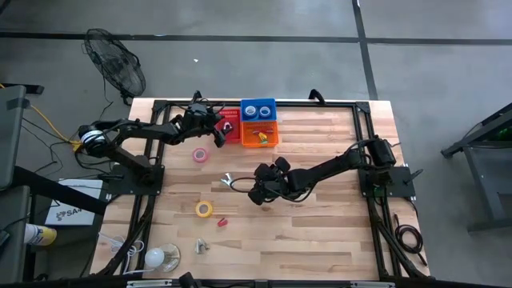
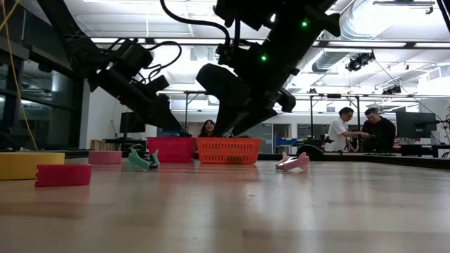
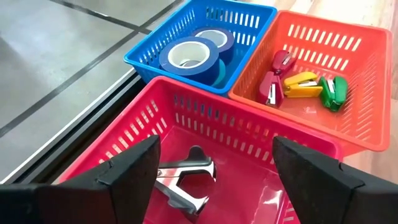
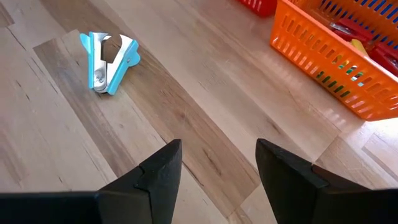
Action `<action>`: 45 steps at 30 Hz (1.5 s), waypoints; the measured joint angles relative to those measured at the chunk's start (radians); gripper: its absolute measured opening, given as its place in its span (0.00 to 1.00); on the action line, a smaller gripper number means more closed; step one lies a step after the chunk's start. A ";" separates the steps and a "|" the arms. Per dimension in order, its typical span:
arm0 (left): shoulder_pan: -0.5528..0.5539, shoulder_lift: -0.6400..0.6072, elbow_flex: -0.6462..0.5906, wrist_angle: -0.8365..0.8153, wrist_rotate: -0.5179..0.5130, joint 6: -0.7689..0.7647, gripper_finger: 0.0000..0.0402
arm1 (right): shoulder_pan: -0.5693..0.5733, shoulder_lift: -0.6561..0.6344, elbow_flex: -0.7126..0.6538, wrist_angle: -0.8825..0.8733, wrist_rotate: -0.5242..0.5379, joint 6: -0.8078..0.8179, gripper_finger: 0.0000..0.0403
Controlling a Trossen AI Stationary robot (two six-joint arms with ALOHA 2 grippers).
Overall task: Pick and place Stapler, Stapler remover, tape
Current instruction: Put the pink staple remover into the red bin
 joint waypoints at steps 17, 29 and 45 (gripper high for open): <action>0.000 -0.028 0.000 0.025 0.018 0.005 0.76 | 0.000 0.000 0.000 0.000 -0.021 -0.002 0.49; 0.000 -0.089 0.000 -0.019 0.072 0.001 0.76 | 0.003 0.000 0.000 0.000 -0.021 0.005 0.49; 0.000 -0.184 0.000 -0.066 0.166 0.004 0.76 | 0.004 0.000 0.000 -0.010 -0.040 -0.025 0.49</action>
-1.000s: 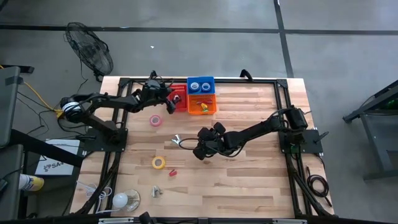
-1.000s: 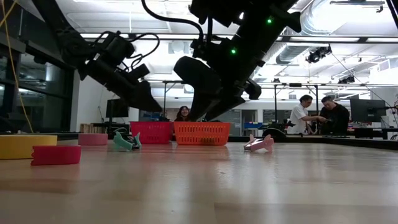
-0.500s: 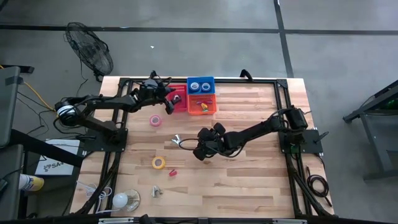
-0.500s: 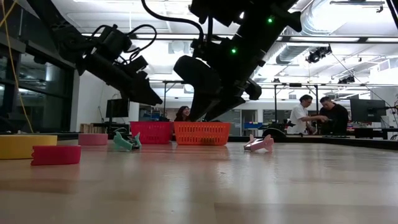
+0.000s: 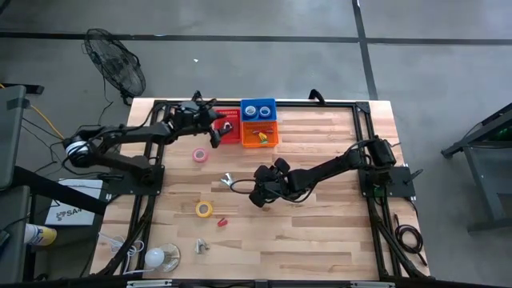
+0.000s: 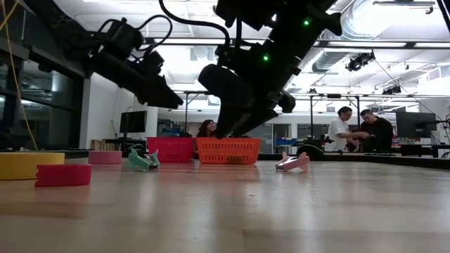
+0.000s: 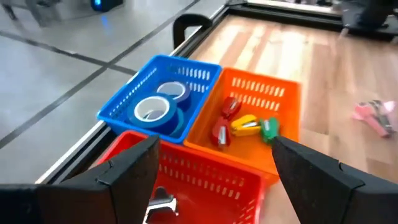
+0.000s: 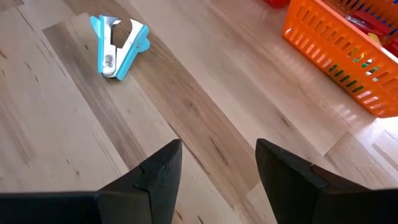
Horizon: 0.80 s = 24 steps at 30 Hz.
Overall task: Pick and place Stapler, Stapler remover, tape
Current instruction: Put the pink staple remover into the red bin
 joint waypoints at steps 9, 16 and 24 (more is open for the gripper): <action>0.000 -0.091 0.000 -0.120 0.048 0.018 0.76 | 0.000 -0.007 0.000 -0.082 -0.074 -0.029 0.49; -0.057 -0.130 0.000 -0.187 0.062 0.012 0.76 | -0.009 -0.119 0.000 -0.248 -0.187 -0.196 0.49; -0.161 -0.130 0.000 -0.207 0.051 0.002 0.76 | 0.000 -0.184 0.000 -0.275 -0.279 -0.785 0.49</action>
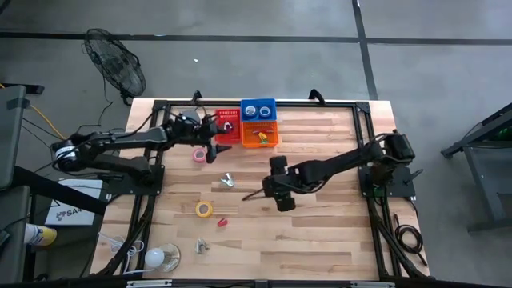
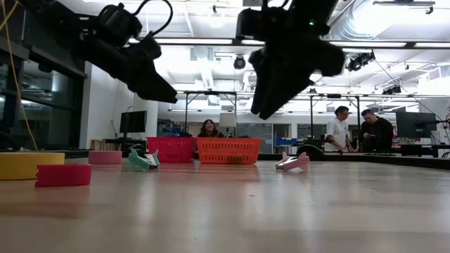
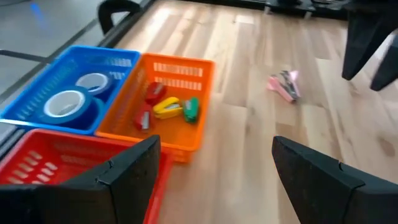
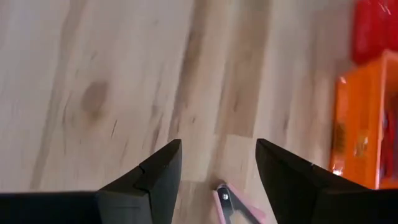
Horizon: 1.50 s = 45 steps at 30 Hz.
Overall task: Pick and place Stapler, Stapler remover, tape
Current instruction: Put the pink staple remover into the red bin
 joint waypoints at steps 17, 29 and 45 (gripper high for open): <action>-0.130 0.000 0.000 -0.064 -0.090 -0.041 0.76 | -0.074 0.036 0.000 -0.085 -0.082 -0.249 0.49; -0.141 0.000 0.000 -0.073 -0.099 -0.051 0.76 | -0.100 0.098 0.000 -0.082 -0.111 -0.289 0.49; -0.141 0.000 0.000 -0.074 -0.099 -0.058 0.76 | -0.099 0.100 0.000 -0.193 -0.106 -0.304 0.49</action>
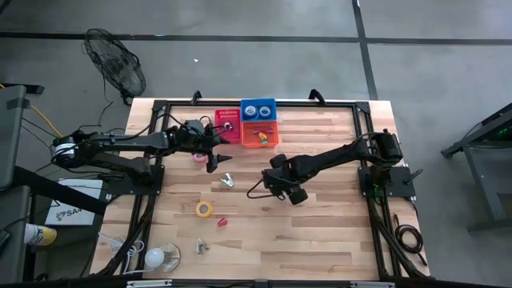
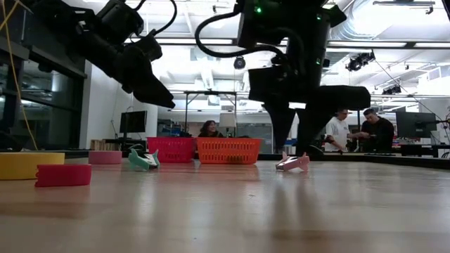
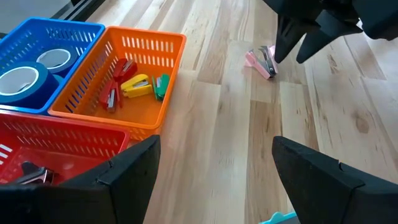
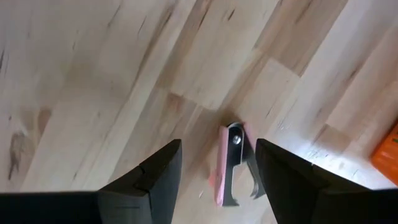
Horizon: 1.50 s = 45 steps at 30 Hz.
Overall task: Pick and place Stapler, Stapler remover, tape
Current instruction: Put the pink staple remover into the red bin
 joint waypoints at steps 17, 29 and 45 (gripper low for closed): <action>0.000 0.000 0.000 0.000 -0.001 0.000 0.76 | 0.000 0.000 0.000 -0.054 0.022 -0.043 0.49; 0.000 0.000 0.000 0.000 -0.002 -0.001 0.76 | -0.039 0.001 0.000 -0.004 0.023 -0.103 0.49; 0.000 0.000 0.000 -0.003 -0.001 0.000 0.76 | -0.084 0.087 0.003 0.023 -0.056 -0.120 0.49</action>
